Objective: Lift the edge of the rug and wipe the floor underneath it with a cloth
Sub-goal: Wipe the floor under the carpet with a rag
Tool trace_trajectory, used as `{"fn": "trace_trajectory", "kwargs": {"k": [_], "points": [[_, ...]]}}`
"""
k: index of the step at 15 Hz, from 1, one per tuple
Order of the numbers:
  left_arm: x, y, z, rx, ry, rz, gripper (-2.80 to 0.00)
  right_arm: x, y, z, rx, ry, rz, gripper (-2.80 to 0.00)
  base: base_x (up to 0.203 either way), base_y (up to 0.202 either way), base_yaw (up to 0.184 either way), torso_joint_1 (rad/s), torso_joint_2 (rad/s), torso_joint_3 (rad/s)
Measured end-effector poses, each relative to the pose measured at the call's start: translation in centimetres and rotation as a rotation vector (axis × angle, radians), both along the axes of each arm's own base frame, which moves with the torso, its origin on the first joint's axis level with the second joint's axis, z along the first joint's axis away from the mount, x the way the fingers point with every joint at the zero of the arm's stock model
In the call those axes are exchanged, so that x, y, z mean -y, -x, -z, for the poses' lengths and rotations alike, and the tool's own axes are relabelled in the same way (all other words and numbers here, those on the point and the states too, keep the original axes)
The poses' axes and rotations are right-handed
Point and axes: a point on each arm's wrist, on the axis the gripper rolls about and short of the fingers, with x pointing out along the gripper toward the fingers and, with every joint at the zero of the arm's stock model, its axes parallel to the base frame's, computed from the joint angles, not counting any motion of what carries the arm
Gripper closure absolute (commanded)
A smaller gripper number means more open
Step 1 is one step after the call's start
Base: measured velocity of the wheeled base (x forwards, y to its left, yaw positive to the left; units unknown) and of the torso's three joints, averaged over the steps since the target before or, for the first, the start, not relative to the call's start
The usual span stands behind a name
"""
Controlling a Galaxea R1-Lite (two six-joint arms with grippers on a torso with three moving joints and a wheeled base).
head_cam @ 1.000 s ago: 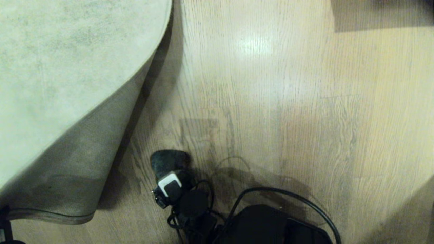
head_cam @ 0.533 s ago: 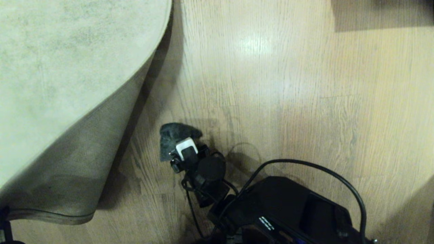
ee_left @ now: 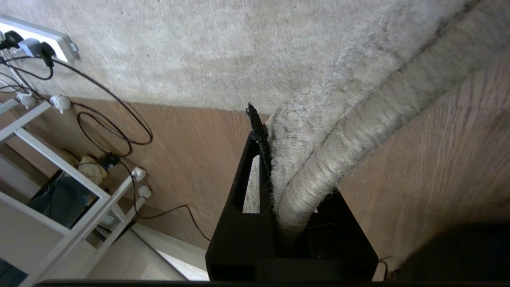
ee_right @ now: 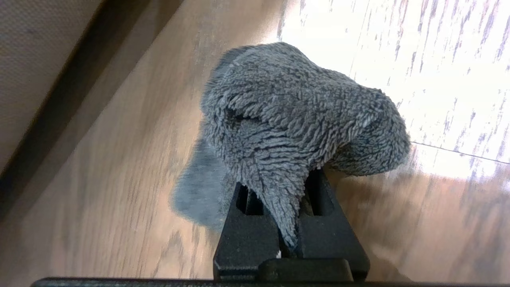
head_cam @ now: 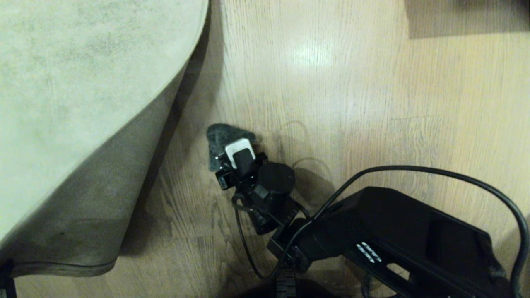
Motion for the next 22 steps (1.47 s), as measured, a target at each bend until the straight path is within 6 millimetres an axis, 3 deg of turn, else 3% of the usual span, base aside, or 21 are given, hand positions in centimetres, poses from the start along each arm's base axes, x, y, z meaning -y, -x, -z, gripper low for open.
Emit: {"fn": "trace_trajectory", "kwargs": {"k": [5, 10, 17, 19, 22], "points": [[0.5, 0.6, -0.1, 0.002, -0.001, 0.001, 0.00, -1.7, 5.5, 1.8, -0.088, 0.024, -0.134, 0.00, 0.000, 0.000, 0.000, 0.000, 0.00, 0.000], [0.6, 0.7, -0.1, 0.003, 0.000, 0.005, 0.00, -3.7, 8.0, 6.3, -0.172, 0.080, -0.211, 0.00, 0.000, 0.000, 0.000, 0.000, 0.00, 0.000], [0.7, 0.7, 0.0, -0.005, 0.005, 0.004, 0.00, -5.9, 6.7, 10.7, -0.177, 0.078, -0.207, 0.00, 0.000, 0.000, 0.000, 0.000, 0.00, 0.000], [0.7, 0.7, 0.0, -0.006, 0.005, 0.003, 0.00, -6.1, 5.4, 11.4, -0.169, 0.064, -0.188, 0.00, 0.000, 0.000, 0.000, 0.000, 0.00, 0.000], [0.7, 0.7, 0.0, -0.008, 0.003, 0.000, 0.00, -5.5, 2.1, 11.6, -0.153, 0.035, -0.125, 0.00, 0.000, 0.000, 0.000, 0.000, 0.00, 0.000]]}}
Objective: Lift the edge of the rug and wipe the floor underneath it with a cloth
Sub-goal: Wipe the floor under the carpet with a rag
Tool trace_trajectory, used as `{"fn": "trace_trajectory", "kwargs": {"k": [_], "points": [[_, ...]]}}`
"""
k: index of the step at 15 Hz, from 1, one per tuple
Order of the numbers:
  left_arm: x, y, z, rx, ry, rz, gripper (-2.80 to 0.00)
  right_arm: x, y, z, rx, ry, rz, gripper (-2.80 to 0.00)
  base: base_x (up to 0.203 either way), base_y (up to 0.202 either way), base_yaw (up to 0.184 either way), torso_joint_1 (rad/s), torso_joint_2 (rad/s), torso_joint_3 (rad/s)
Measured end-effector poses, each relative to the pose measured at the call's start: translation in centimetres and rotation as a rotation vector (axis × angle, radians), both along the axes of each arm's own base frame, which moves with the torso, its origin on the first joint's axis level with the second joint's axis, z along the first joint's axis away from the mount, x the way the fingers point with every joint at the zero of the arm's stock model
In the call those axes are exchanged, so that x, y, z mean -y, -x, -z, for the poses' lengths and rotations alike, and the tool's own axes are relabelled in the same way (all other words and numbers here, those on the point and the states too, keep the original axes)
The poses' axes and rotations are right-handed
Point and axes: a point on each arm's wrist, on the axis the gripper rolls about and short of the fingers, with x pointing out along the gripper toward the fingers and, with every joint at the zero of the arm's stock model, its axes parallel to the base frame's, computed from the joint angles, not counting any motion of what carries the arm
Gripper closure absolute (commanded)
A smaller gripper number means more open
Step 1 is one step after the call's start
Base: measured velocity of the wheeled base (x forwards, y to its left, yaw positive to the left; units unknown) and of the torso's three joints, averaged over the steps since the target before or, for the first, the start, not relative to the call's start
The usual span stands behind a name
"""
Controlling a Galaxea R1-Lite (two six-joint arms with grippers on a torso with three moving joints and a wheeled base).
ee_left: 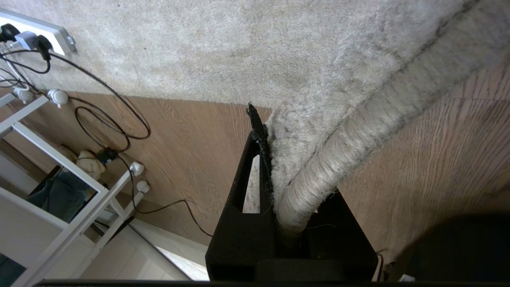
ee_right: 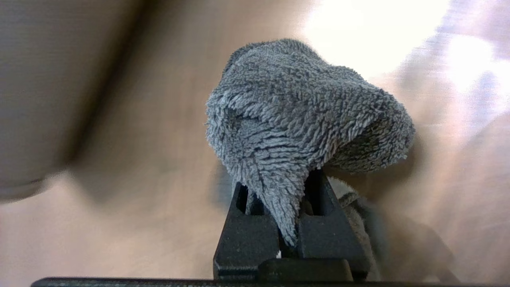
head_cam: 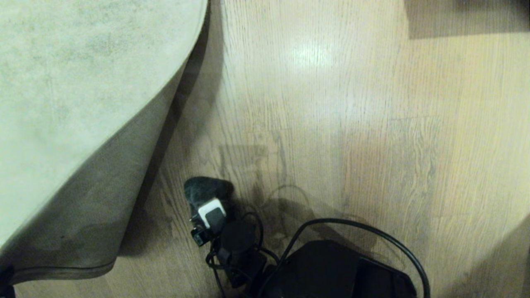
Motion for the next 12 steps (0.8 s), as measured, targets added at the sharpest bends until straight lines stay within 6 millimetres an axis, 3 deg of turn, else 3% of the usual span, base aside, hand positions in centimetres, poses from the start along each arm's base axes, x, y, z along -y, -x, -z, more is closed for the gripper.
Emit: {"fn": "trace_trajectory", "kwargs": {"k": [4, 9, 12], "points": [[0.0, 0.0, 0.0, -0.003, 0.003, 0.004, 0.00, 1.9, -4.6, -1.1, 0.026, -0.026, 0.097, 0.00, 0.000, 0.000, 0.000, 0.000, 0.00, 0.000], [0.0, -0.1, 0.1, -0.007, 0.005, 0.011, 0.00, 4.0, -7.3, -4.4, 0.075, -0.064, 0.162, 0.00, 0.000, 0.000, 0.000, 0.000, 0.00, 0.000], [0.0, -0.2, 0.1, -0.009, 0.007, 0.015, 0.00, 5.6, -8.5, -7.6, 0.112, -0.098, 0.204, 0.00, 0.000, 0.000, 0.000, 0.000, 0.00, 0.000]]}}
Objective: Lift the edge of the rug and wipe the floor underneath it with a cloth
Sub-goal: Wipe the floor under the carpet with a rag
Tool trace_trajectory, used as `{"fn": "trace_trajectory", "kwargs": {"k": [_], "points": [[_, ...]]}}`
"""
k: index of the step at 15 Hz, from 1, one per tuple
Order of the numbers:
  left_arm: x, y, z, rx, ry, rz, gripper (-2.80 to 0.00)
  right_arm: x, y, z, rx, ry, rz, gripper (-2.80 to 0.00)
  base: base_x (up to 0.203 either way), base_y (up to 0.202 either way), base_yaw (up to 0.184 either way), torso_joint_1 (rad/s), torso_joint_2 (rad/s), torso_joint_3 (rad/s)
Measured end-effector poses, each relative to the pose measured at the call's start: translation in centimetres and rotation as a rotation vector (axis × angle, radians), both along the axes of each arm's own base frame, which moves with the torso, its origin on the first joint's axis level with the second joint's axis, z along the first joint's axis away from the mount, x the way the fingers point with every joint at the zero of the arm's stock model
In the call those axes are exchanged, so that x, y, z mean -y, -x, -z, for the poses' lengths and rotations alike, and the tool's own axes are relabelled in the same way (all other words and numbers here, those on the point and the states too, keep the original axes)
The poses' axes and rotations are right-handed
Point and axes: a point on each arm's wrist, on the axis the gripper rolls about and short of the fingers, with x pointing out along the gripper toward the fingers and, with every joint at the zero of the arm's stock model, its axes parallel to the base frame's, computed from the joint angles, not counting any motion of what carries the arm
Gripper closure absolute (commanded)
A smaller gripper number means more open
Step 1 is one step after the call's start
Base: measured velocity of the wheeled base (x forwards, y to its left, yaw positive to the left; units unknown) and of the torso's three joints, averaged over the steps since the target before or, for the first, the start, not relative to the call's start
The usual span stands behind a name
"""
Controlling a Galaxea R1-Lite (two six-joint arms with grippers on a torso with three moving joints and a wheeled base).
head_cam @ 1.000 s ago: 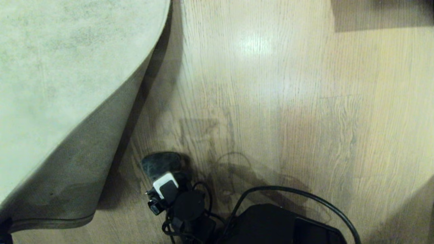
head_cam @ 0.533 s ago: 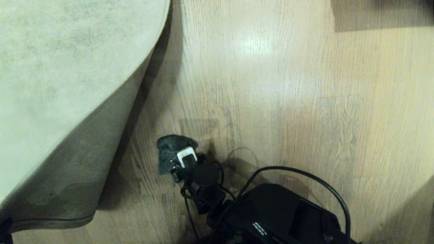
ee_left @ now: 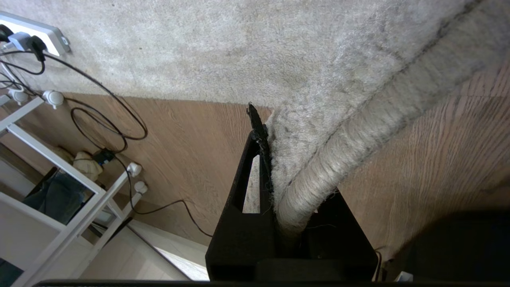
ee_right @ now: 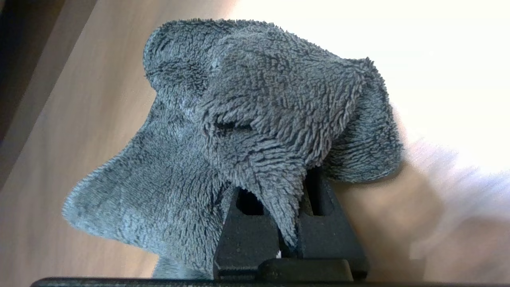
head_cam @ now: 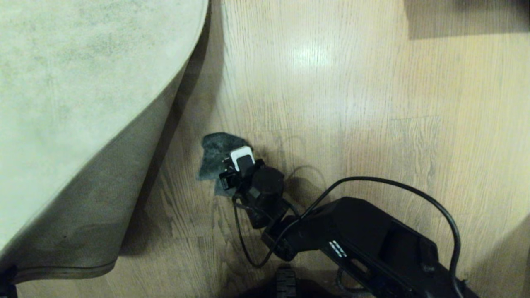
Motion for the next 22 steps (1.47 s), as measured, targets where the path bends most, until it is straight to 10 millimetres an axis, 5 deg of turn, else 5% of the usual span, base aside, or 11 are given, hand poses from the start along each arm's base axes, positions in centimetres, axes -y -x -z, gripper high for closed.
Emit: {"fn": "trace_trajectory", "kwargs": {"k": [3, 10, 22], "points": [[-0.1, -0.1, 0.0, -0.004, 0.003, -0.001, 0.00, 1.7, -0.2, -2.7, 0.009, -0.009, 0.029, 0.00, 0.000, 0.000, 0.000, 0.000, 0.00, 0.000], [-0.1, -0.2, 0.2, -0.012, 0.014, 0.004, 0.00, 5.9, 2.4, -5.5, -0.036, 0.033, 0.046, 0.00, 0.000, 0.000, 0.000, 0.000, 0.00, 0.000], [-0.2, -0.3, 0.3, -0.019, 0.022, 0.011, 0.00, 22.3, 5.0, -6.8, -0.228, 0.133, 0.291, 0.00, 0.000, 0.000, 0.000, 0.000, 0.00, 0.000]]}}
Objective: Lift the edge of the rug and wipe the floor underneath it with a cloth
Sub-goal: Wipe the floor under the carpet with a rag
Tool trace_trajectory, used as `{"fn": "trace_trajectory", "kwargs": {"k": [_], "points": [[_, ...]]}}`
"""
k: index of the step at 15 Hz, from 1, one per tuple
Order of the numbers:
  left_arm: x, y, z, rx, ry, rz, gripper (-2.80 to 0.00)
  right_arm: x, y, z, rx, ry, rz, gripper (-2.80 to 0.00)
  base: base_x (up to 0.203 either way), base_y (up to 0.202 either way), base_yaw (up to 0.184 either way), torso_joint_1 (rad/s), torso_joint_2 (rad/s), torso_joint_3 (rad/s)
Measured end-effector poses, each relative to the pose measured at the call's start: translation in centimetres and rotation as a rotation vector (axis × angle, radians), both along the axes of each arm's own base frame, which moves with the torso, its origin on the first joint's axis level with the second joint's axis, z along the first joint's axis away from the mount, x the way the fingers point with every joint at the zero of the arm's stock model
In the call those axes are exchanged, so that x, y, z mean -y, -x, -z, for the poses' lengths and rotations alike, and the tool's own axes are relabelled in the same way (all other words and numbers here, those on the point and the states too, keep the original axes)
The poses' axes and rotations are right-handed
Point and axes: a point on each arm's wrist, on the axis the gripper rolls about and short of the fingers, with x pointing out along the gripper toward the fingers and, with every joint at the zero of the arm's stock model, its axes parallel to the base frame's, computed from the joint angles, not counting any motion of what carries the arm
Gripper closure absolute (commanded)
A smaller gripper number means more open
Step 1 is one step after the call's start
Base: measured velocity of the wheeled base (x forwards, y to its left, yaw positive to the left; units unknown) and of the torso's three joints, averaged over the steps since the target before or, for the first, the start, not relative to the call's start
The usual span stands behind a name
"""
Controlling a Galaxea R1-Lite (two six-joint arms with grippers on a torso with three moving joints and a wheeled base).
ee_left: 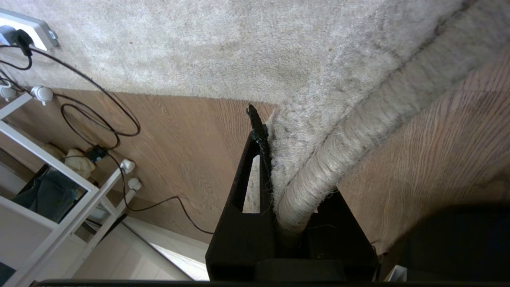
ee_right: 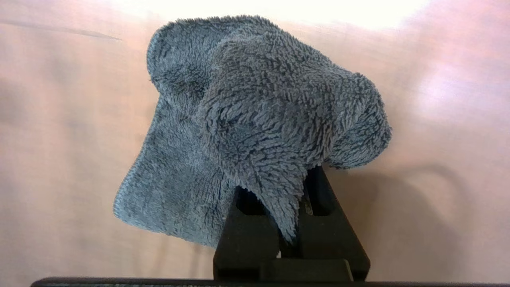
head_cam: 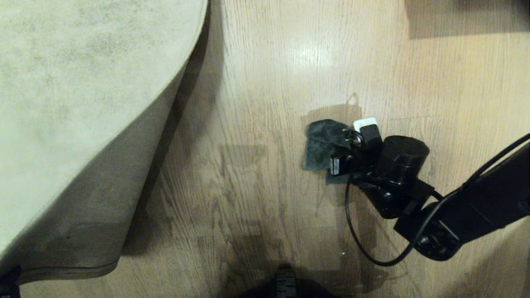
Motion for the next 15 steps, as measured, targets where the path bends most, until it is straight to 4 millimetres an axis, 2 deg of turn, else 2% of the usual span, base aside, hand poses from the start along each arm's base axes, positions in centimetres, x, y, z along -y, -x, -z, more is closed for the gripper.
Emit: {"fn": "trace_trajectory", "kwargs": {"k": [4, 8, 15], "points": [[0.0, 0.0, 0.0, -0.004, 0.003, 0.000, 0.00, 5.2, 1.0, -1.0, -0.017, 0.007, 0.121, 0.00, 0.000, 0.000, 0.000, 0.000, 0.00, 0.000], [-0.1, -0.1, 0.1, -0.006, 0.006, 0.001, 0.00, 9.7, 3.4, -2.0, -0.014, 0.004, 0.234, 0.00, 0.000, 0.000, 0.000, 0.000, 0.00, 0.000], [0.0, -0.2, 0.1, -0.009, 0.008, 0.013, 0.00, 16.9, 9.5, -2.6, -0.004, 0.000, 0.477, 0.00, 0.000, 0.000, 0.000, 0.000, 0.00, 0.000]]}}
